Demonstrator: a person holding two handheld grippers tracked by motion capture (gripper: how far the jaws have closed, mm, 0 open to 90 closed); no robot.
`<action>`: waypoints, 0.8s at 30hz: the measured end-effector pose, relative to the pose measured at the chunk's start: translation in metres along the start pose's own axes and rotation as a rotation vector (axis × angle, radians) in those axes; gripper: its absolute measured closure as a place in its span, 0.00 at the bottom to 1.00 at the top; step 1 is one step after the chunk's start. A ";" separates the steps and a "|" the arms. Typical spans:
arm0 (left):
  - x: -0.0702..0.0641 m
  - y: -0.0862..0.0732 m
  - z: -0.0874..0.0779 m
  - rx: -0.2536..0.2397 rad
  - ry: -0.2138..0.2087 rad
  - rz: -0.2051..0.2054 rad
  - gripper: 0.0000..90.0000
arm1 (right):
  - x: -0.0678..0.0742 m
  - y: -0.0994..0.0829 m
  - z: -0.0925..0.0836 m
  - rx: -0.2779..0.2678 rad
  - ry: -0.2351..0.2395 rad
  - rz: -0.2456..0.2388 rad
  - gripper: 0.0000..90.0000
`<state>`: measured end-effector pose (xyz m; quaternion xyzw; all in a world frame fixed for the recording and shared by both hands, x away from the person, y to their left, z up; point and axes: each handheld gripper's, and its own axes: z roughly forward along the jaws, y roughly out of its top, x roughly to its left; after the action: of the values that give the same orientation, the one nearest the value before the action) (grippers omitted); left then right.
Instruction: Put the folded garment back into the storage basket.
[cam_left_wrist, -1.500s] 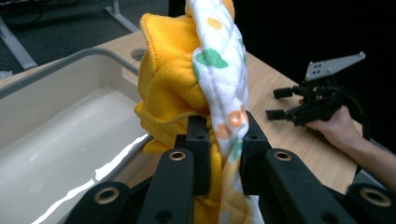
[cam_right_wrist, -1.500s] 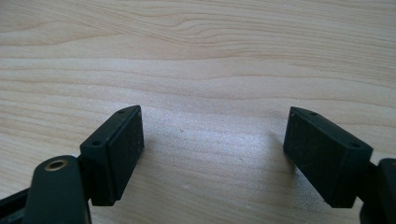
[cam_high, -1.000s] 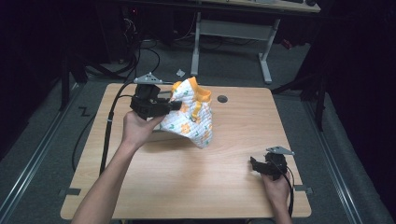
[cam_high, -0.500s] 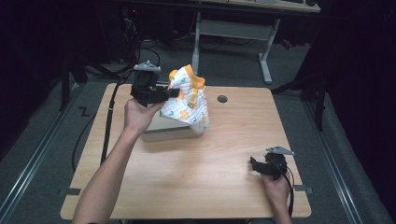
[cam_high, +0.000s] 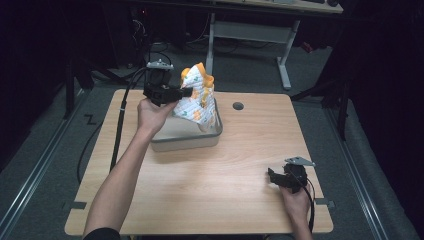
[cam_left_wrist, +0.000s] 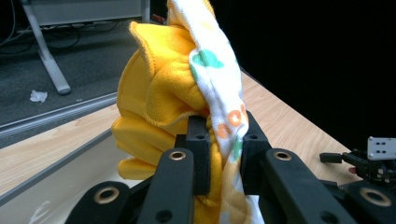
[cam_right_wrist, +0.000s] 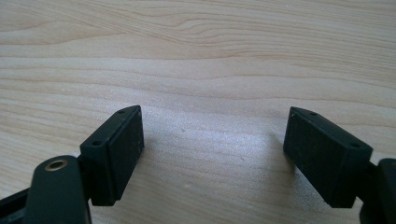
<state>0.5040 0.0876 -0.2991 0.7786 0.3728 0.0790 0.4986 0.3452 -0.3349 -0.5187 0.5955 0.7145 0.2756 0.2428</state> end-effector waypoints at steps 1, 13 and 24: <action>0.001 0.000 0.002 0.000 -0.002 -0.001 0.88 | 0.000 0.000 0.000 0.002 -0.001 0.000 0.23; 0.010 -0.006 0.020 0.002 -0.020 -0.011 0.88 | 0.000 0.000 0.000 -0.001 0.000 -0.005 0.23; 0.019 -0.020 0.034 0.034 -0.019 -0.030 0.88 | 0.000 0.000 0.000 0.000 0.000 -0.003 0.23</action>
<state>0.5239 0.0799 -0.3376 0.7820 0.3808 0.0578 0.4901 0.3453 -0.3351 -0.5187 0.5944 0.7154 0.2750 0.2433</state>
